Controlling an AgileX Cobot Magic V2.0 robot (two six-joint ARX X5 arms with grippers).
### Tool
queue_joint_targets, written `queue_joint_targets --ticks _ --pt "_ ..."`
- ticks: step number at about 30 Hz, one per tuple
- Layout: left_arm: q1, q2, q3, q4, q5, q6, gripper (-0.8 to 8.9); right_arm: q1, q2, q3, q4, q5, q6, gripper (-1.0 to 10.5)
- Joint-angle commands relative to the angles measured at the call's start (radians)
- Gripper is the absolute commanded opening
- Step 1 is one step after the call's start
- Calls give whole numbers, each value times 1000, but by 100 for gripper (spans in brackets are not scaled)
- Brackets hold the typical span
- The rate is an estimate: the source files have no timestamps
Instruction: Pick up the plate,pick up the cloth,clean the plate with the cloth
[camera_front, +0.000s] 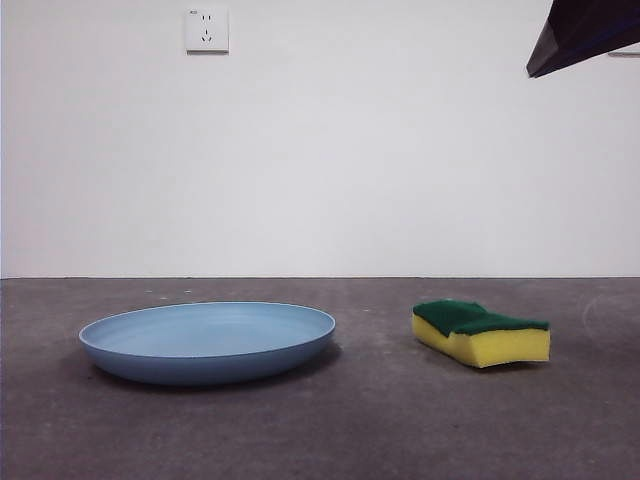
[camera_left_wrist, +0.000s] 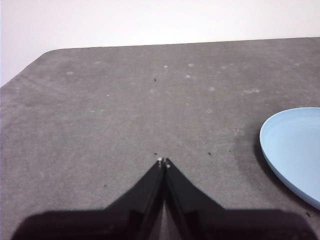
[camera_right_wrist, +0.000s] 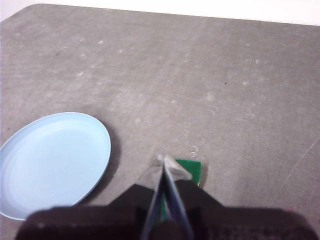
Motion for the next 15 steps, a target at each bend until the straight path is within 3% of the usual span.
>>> queue_joint_targets --ticks 1,12,15 --pt "4 -3 -10 -7 -3 -5 -3 0 -1 -10 5 2 6 0" --pt "3 -3 -10 -7 -3 -5 -3 -7 -58 -10 0 30 -28 0" --pt "3 -3 -10 -7 -2 -5 -3 -39 -82 -10 1 31 -74 0"
